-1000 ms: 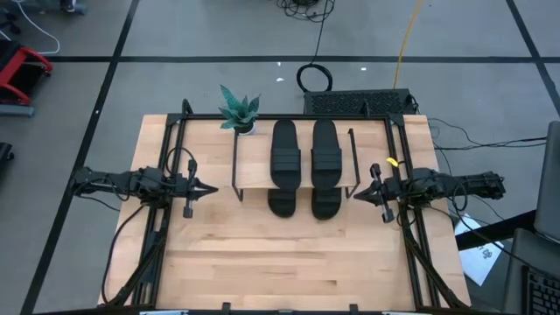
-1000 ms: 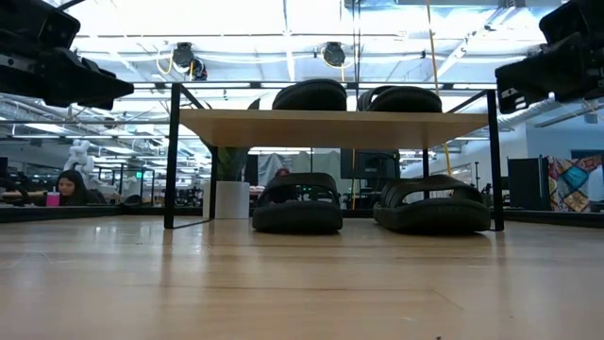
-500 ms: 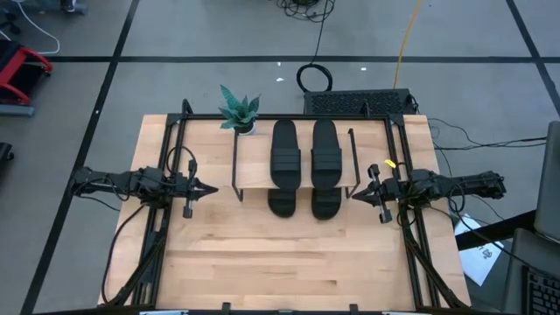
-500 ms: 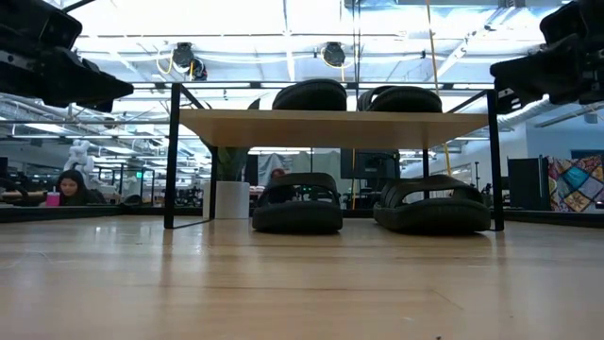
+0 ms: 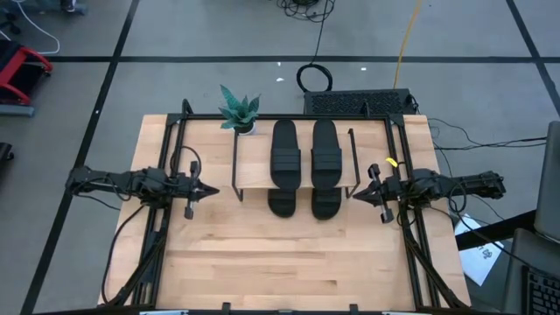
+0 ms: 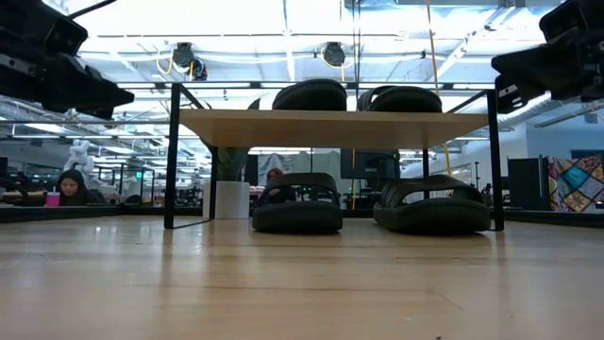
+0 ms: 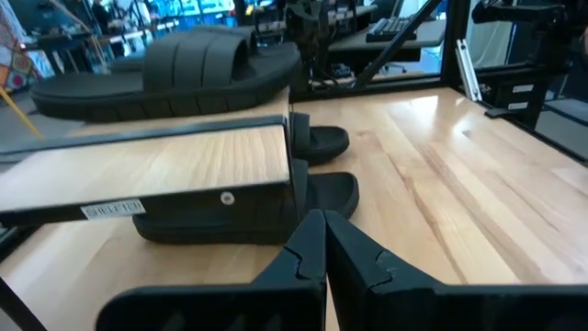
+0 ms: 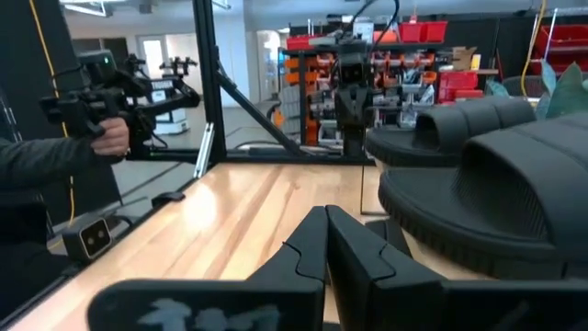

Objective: Pick and place slides into the shelf
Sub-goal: Return to Home Position

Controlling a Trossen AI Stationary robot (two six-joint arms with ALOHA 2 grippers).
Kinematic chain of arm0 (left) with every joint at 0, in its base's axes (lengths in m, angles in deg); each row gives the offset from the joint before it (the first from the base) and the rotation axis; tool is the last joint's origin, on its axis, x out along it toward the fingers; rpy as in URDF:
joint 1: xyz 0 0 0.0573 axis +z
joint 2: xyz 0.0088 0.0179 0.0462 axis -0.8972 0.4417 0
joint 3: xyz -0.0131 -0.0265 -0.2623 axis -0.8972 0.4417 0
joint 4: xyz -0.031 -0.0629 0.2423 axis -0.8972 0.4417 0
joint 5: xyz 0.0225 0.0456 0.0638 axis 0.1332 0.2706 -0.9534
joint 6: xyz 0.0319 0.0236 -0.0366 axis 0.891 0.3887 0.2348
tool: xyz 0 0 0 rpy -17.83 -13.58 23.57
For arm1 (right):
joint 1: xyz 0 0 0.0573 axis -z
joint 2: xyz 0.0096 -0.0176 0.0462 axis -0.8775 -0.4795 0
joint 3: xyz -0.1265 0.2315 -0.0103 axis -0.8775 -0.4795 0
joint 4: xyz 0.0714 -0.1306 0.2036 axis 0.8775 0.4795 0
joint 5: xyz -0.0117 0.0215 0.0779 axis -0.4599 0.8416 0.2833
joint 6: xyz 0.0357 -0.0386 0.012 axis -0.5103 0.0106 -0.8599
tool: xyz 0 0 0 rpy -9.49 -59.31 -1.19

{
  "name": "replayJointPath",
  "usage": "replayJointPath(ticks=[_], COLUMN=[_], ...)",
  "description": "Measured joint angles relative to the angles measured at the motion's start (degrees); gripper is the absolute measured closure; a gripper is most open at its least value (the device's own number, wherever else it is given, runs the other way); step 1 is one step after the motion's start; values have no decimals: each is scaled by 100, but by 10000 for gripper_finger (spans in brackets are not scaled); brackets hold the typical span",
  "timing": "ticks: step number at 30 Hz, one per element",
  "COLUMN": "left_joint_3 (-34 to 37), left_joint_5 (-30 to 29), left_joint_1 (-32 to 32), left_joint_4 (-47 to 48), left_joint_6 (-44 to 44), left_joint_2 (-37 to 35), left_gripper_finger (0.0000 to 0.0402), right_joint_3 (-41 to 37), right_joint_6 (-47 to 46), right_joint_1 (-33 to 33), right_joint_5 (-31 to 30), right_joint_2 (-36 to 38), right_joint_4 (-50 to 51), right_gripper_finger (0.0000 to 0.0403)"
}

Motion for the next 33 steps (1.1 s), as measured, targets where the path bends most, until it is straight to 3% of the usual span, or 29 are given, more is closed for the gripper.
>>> replayJointPath(ticks=[10, 21, 33], left_joint_3=[0, 7, 7], left_joint_5=[0, -3, -7], left_joint_1=[0, 0, 0], left_joint_4=[-4, -47, -57], left_joint_6=[-16, 2, 4], left_joint_2=[278, 276, 276], left_gripper_finger=[381, 399, 369], right_joint_3=[-4, -9, -9], right_joint_6=[-2, -2, -2], right_joint_1=[0, 0, 0], right_joint_5=[-2, -2, -4], right_joint_2=[0, -2, -2], right_joint_4=[-86, -97, -99], right_gripper_finger=[403, 403, 403])
